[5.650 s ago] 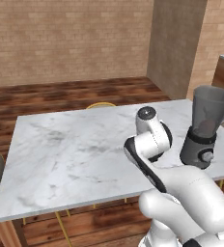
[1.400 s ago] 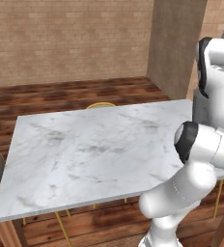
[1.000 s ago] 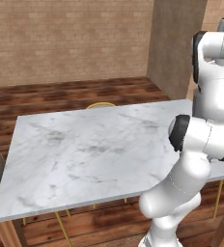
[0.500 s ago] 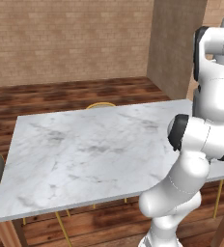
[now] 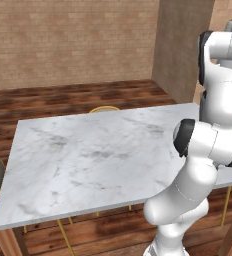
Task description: Grab the garlic and onion from the fridge, place them in the blender, close the lid, and turn on the blender to create a marinade.
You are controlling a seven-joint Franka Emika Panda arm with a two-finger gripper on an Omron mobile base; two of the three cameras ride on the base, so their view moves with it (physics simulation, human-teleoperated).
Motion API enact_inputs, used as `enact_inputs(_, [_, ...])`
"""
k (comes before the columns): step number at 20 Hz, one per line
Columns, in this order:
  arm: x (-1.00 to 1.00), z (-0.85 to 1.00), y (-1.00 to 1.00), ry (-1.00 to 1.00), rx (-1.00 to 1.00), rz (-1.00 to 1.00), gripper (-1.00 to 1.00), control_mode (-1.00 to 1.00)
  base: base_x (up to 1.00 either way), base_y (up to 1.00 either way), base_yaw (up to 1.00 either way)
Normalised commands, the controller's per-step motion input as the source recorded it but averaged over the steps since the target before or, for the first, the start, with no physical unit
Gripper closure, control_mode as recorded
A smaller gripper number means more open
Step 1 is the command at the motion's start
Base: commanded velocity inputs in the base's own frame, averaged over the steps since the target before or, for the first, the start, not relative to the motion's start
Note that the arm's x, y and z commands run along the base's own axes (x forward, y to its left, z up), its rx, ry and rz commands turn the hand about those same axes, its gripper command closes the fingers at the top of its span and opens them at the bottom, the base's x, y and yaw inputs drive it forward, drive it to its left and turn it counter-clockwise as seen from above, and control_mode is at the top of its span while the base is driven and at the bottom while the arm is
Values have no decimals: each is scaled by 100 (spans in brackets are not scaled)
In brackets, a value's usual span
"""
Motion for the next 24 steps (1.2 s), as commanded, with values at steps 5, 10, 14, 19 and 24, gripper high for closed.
enact_inputs(5, [56, -13, 2, 0, 0, 0, 100, -100, 0, 0, 0])
enact_inputs(10, [19, -8, 0, -6, 0, 0, 100, -100, 0, 0, 0])
enact_inputs(14, [0, -23, 0, -6, 1, 0, 100, -100, 0, 0, 0])
enact_inputs(19, [-11, -43, 0, -1, 9, 0, 100, -100, 0, 0, 0])
enact_inputs(24, [-12, -47, 0, -1, 9, 0, 100, -100, 0, 0, 0])
